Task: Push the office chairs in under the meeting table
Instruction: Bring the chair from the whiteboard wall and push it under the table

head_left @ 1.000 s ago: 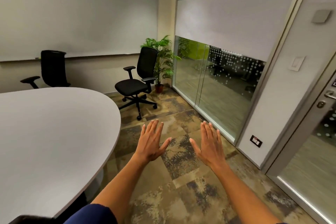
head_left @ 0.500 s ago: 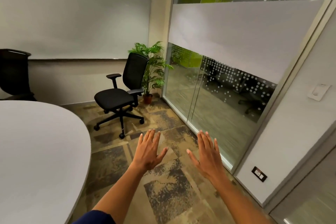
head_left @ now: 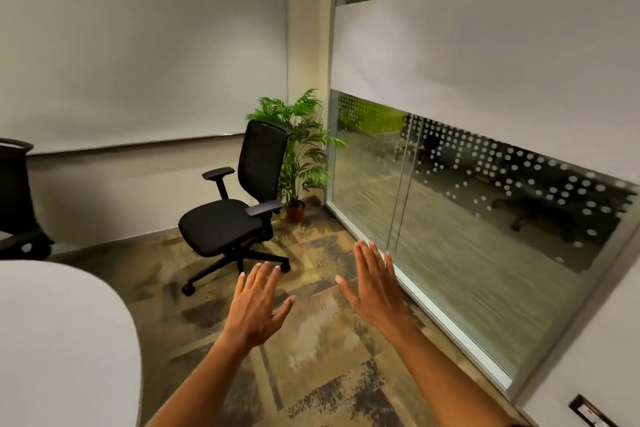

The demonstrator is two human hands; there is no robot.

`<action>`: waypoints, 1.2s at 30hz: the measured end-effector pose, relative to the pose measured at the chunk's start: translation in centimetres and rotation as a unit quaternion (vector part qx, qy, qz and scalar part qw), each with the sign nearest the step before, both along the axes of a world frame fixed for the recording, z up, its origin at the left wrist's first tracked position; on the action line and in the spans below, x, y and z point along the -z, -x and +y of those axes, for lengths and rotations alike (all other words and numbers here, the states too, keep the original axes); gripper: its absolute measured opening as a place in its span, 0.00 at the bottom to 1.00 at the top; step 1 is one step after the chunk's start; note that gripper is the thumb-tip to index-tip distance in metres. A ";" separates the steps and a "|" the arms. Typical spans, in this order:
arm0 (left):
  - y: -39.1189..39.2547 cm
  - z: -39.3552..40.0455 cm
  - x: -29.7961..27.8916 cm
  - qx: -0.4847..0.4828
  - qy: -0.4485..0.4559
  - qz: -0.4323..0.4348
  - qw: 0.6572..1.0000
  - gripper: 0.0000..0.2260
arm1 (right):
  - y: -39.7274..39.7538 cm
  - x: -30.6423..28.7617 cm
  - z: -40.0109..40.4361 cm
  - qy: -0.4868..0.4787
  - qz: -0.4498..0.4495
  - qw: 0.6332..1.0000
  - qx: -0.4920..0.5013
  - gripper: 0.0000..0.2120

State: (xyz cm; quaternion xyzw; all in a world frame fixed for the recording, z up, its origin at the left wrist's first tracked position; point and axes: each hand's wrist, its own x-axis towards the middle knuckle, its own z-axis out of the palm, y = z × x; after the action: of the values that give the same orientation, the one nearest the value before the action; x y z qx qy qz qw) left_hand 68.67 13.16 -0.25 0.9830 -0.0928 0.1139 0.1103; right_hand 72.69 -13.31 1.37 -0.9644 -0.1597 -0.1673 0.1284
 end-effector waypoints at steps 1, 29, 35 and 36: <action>-2.8 0.7 0.0 -0.006 -0.010 -0.001 1.000 0.43 | -3.2 0.2 0.7 -0.006 0.005 1.000 -0.009 0.41; -49.1 47.2 -5.1 -0.292 -0.004 -0.041 0.956 0.47 | -60.5 -3.6 50.8 0.032 -0.039 0.973 -0.226 0.41; -53.9 57.4 -5.5 -0.319 -0.011 -0.027 0.947 0.48 | -67.4 -3.7 63.1 0.035 -0.031 0.963 -0.265 0.44; -54.7 59.3 -5.0 -0.326 -0.011 -0.020 0.945 0.48 | -68.7 -3.4 65.4 0.036 -0.024 0.961 -0.273 0.44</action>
State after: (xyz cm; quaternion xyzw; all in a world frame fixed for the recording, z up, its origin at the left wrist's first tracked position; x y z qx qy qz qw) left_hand 123.37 72.51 4.76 0.9583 0.2289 0.1623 0.0548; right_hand 141.36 52.13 4.76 -0.8836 -0.4263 -0.1434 0.1304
